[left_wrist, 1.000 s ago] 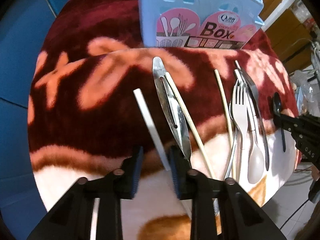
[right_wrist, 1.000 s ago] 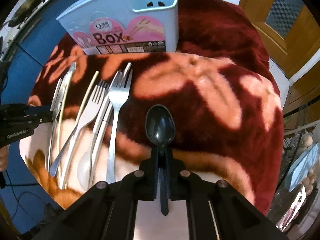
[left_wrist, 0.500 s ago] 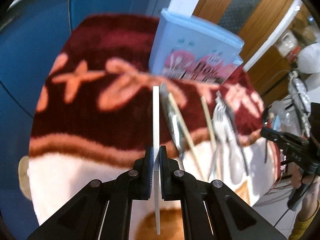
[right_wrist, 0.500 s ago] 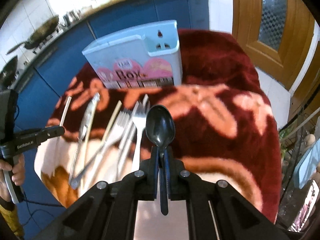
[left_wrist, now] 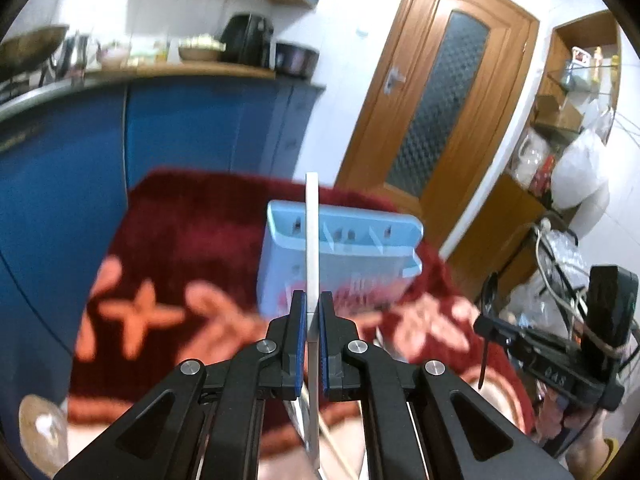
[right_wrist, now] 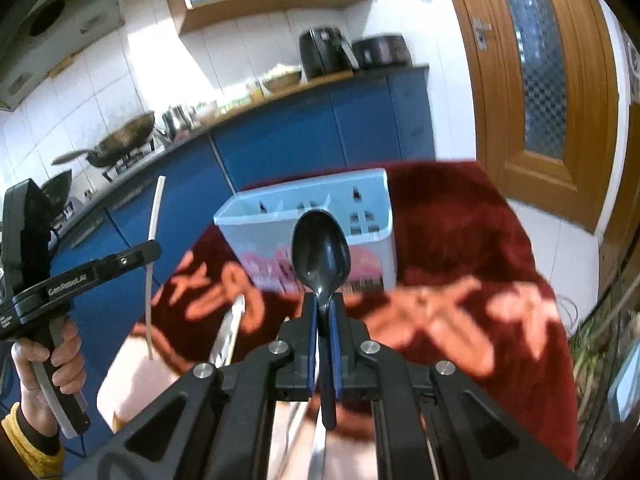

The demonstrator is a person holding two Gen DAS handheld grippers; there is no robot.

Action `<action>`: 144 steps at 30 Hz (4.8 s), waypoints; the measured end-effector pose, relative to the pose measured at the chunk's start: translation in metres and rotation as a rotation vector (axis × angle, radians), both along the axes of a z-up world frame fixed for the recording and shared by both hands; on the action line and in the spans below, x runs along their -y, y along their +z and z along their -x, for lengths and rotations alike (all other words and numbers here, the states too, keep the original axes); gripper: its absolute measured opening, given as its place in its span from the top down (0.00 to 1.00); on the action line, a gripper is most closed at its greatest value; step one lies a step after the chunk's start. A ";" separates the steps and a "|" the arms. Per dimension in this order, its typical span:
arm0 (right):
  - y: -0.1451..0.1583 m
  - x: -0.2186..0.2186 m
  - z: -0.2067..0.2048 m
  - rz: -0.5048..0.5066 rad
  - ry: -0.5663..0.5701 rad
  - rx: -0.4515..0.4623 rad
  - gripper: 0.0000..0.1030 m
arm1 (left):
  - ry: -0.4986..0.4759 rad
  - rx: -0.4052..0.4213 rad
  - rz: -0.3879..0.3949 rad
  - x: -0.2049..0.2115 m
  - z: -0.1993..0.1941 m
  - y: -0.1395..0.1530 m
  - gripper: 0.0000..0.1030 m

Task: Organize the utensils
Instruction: 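Carry both items to the blue box while the right gripper drops the spoon inside, then lower the white chopstick into the blue box and open the left gripper, then move both grippers back over the remaining utensils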

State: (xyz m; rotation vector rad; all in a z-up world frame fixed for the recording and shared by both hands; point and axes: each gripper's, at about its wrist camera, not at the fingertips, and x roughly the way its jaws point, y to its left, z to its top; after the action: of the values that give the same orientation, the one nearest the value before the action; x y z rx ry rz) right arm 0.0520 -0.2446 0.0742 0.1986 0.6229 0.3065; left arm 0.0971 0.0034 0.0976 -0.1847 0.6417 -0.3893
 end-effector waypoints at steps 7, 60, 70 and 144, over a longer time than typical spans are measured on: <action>0.012 0.004 -0.030 -0.040 -0.012 0.100 0.93 | 0.048 0.122 0.006 0.011 -0.038 0.024 0.95; -0.034 0.003 -0.099 0.009 -0.003 0.161 0.77 | 0.119 0.303 -0.048 0.045 -0.074 -0.049 0.95; -0.020 0.007 -0.074 -0.013 -0.025 0.194 0.71 | 0.087 0.270 -0.067 0.044 -0.058 -0.047 0.85; -0.073 -0.005 0.053 0.097 -0.001 -0.163 0.71 | -0.034 -0.370 -0.239 0.033 0.020 -0.111 0.72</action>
State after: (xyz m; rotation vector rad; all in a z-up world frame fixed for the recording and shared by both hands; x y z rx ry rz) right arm -0.0007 -0.2393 0.0012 0.1314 0.7971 0.2604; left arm 0.0772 -0.0293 -0.0135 -0.0160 1.0501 -0.3100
